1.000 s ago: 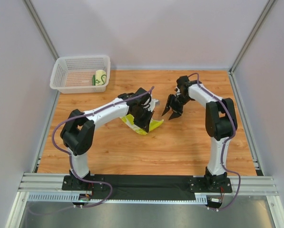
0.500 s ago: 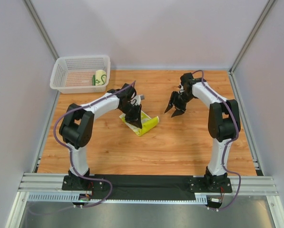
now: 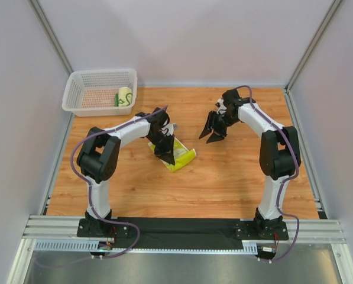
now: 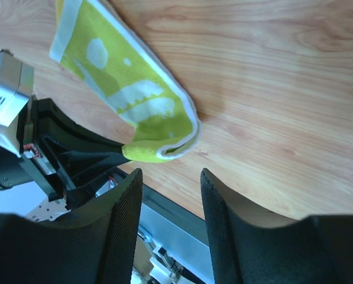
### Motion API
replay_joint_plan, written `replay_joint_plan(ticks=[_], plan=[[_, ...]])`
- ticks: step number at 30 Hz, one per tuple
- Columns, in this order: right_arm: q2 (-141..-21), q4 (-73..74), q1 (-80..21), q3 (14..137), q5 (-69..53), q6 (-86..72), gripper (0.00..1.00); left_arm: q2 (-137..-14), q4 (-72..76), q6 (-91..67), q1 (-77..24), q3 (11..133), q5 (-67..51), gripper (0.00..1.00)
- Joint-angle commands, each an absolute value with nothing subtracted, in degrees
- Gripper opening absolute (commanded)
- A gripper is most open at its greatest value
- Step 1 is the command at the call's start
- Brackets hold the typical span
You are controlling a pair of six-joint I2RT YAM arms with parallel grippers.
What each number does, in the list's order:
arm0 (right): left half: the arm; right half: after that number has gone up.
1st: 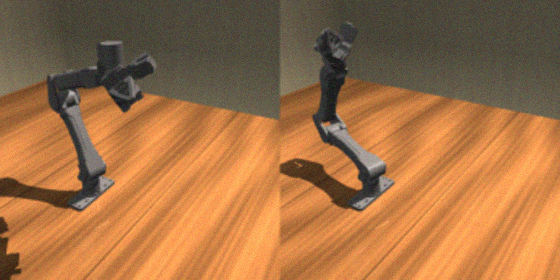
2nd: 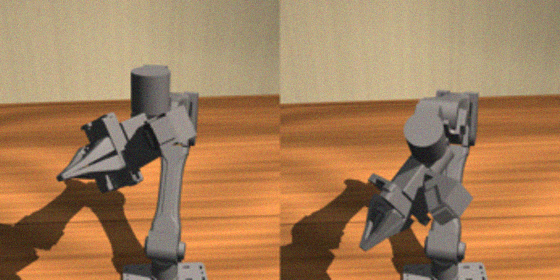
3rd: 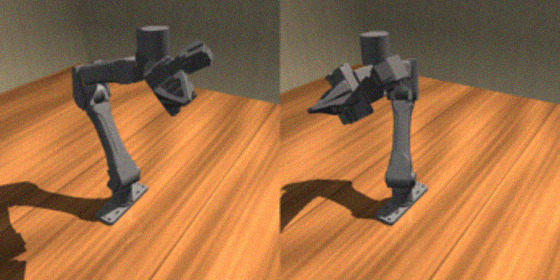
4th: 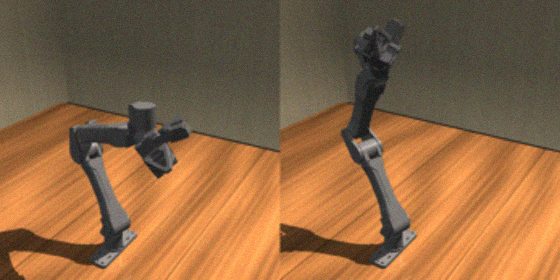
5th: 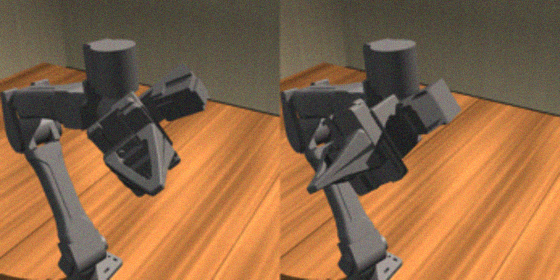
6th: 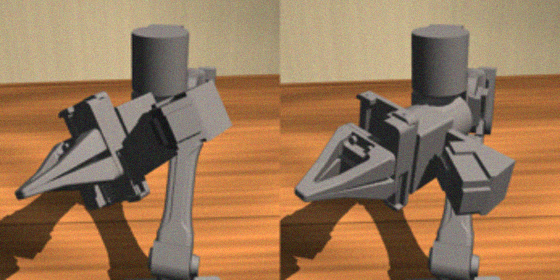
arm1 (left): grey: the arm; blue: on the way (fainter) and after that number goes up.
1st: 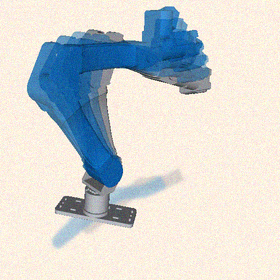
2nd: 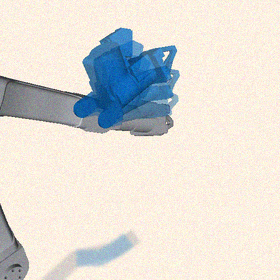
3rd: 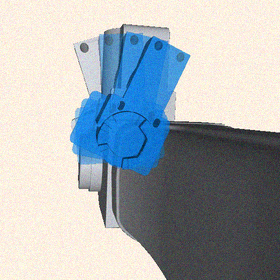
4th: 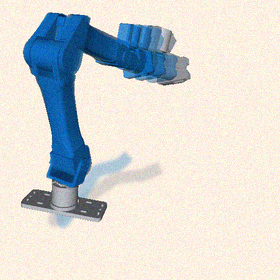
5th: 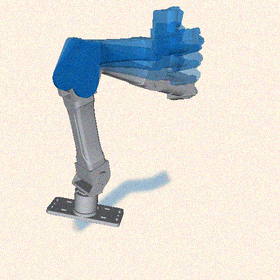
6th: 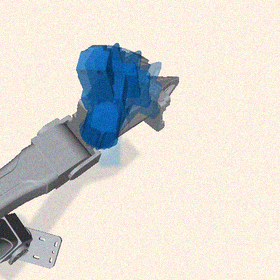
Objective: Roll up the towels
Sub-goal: Roll the towel
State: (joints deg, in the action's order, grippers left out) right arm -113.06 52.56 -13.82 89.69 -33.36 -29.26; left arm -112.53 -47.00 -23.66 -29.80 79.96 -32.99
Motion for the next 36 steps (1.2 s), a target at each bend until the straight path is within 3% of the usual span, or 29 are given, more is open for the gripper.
replay_joint_plan(ticks=[1,13,25,30,36], plan=[[-110.48,49.83,-15.90,90.44,-38.40,-26.72,0.45,-113.46,-48.16,-26.71,-28.48,80.77,-34.19,0.10],[-112.67,47.81,-21.35,91.31,-46.32,-21.98,0.22,-118.91,-50.97,-28.92,-25.05,82.35,-34.10,0.13],[-119.26,46.15,-26.98,93.78,-46.94,-22.06,0.19,-124.10,-58.53,-22.59,-24.17,92.28,-28.83,0.19],[-123.65,44.22,-26.46,95.01,-45.18,-23.03,0.19,-124.45,-58.54,-22.32,-24.17,91.67,-29.09,0.20],[-128.31,43.68,-26.28,96.85,-40.62,-24.17,0.15,-123.66,-57.75,-21.97,-24.17,91.41,-29.44,0.27]])
